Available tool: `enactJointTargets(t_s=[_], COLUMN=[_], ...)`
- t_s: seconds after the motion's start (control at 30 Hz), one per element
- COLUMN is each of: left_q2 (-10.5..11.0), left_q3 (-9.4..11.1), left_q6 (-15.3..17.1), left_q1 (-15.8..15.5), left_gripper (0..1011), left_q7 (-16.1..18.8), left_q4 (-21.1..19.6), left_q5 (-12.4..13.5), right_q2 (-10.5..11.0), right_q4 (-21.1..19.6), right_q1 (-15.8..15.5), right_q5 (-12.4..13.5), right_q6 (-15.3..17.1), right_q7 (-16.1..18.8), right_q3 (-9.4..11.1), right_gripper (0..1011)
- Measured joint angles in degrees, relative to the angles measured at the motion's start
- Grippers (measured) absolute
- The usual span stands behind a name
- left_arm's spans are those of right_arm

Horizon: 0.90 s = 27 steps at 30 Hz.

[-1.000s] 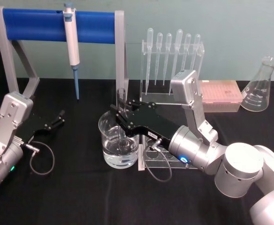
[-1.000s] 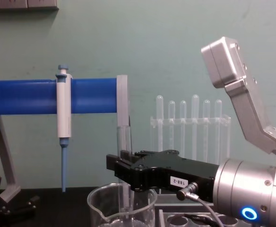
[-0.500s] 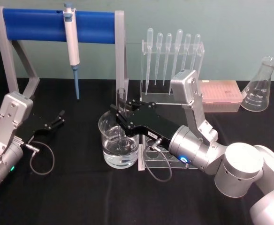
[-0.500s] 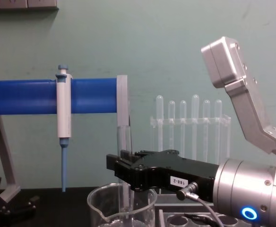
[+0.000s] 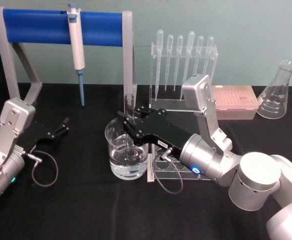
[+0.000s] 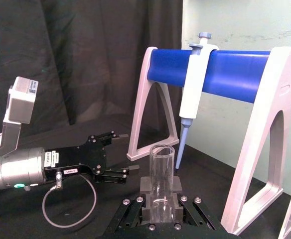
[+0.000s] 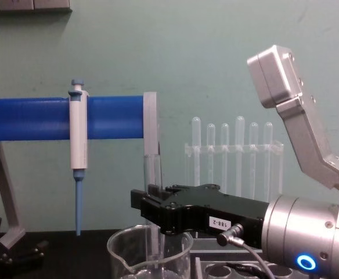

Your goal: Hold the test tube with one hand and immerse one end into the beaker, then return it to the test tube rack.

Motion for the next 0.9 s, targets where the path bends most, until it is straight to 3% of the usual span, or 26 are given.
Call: enactJointTargets(t_s=[0.9], left_q2=[0.0], left_q3=[0.0], left_q6=[0.0], left_q1=[0.0], left_gripper=[1000], left_q7=[0.0], left_q4=[0.0], left_q5=[0.0], right_q2=[0.0], right_q4=[0.0], right_q1=[0.0], right_q5=[0.0], right_q6=[0.0], right_q7=[0.0], right_q3=[0.0], right_gripper=[241])
